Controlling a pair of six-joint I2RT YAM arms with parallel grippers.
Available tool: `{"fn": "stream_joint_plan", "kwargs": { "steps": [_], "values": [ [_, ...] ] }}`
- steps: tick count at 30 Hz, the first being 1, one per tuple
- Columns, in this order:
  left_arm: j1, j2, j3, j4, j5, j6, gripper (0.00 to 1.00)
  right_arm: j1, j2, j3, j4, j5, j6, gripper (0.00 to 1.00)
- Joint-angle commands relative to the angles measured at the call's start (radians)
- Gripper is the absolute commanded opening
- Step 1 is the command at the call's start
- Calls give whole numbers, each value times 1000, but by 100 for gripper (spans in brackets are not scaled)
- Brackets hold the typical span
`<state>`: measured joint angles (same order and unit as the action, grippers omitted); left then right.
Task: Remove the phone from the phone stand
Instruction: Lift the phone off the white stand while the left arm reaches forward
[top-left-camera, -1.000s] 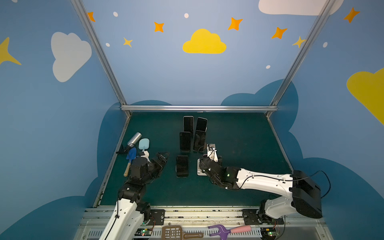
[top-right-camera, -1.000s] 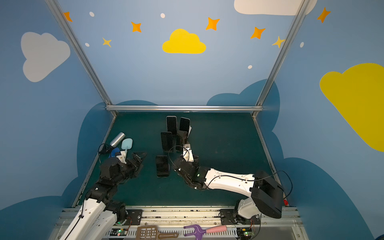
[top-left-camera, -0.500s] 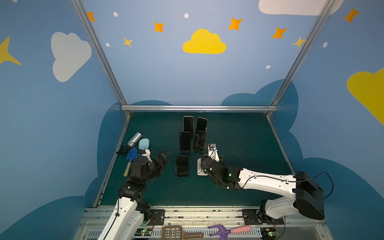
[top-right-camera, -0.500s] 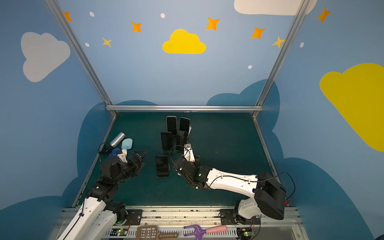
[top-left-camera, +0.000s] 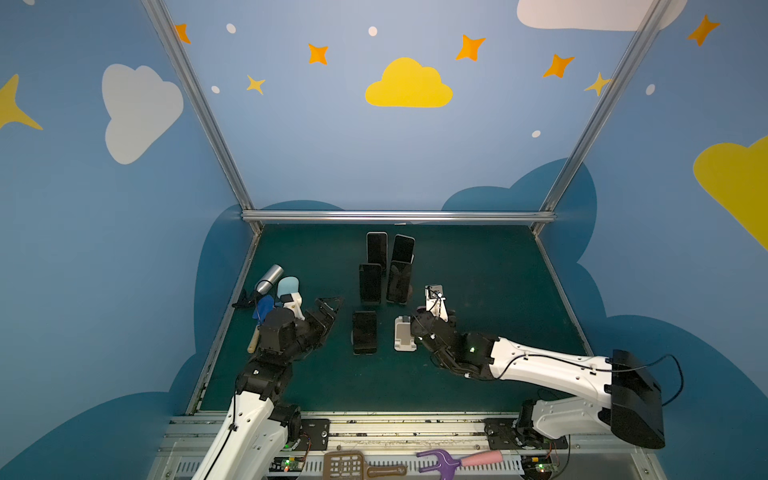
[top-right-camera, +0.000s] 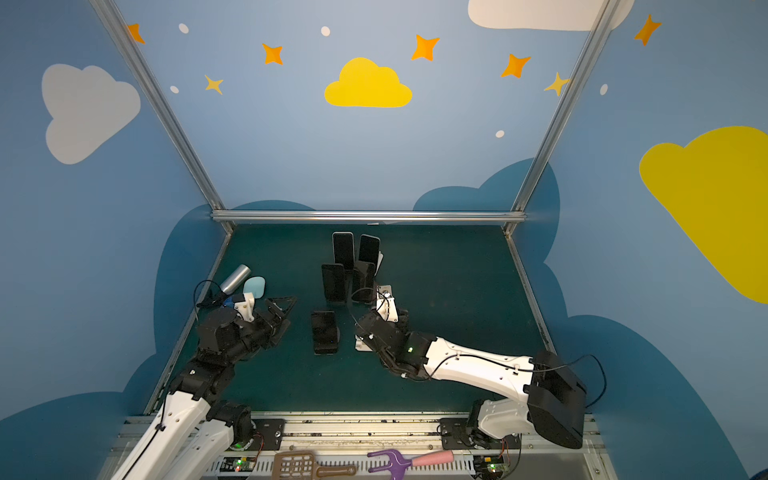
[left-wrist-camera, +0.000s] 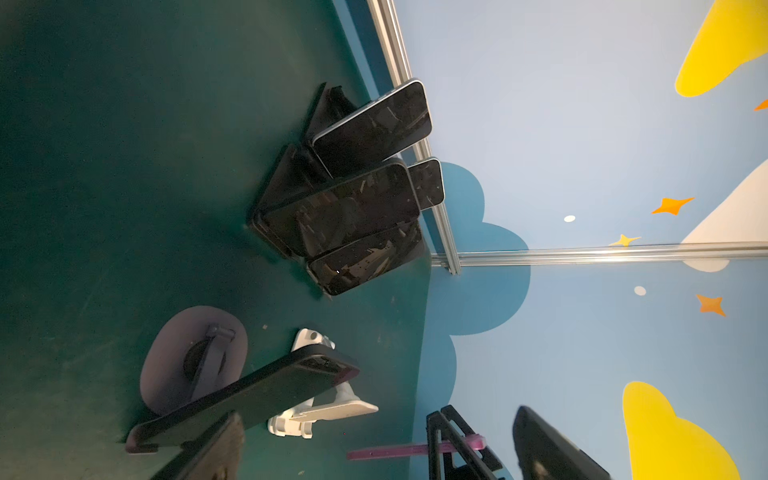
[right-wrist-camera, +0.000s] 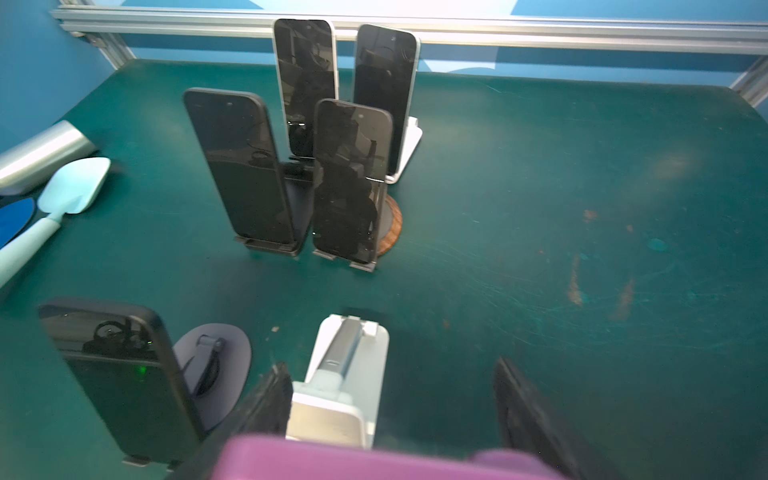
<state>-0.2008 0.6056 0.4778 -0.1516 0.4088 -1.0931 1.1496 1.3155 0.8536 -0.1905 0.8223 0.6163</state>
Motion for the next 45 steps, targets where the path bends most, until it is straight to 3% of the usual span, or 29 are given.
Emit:
{"fn": "stream_joint_plan", "kwargs": {
  "steps": [1, 15, 22, 31, 45],
  "values": [
    [-9, 9, 36, 27, 24, 17, 100, -28, -49, -16, -8, 12, -22, 59],
    [-109, 139, 94, 106, 17, 46, 100, -234, -153, -74, 6, -122, -169, 59],
    [-142, 178, 127, 133, 5, 68, 100, -381, -151, -49, -15, -262, -209, 58],
    [-196, 245, 116, 202, 10, 54, 100, -567, 19, 52, -3, -440, -268, 58],
    [-226, 265, 112, 202, -22, 82, 100, -729, 254, 220, -48, -631, -349, 57]
  ]
}}
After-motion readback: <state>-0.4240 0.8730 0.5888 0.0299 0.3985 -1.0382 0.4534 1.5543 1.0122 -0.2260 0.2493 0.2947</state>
